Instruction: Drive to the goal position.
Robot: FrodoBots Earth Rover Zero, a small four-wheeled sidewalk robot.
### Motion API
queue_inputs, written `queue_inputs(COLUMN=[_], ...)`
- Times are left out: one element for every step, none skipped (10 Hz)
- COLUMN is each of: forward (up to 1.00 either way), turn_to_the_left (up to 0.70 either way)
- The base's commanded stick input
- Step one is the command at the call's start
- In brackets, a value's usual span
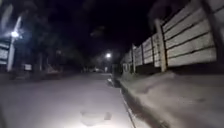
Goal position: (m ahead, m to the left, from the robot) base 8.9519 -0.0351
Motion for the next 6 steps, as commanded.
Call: queue_inputs(forward=[0.50, 0.50, 0.50, 0.50, 0.50, 0.50], turn_to_the_left=[0.05, 0.05, 0.05, 0.05, 0.05, 0.05])
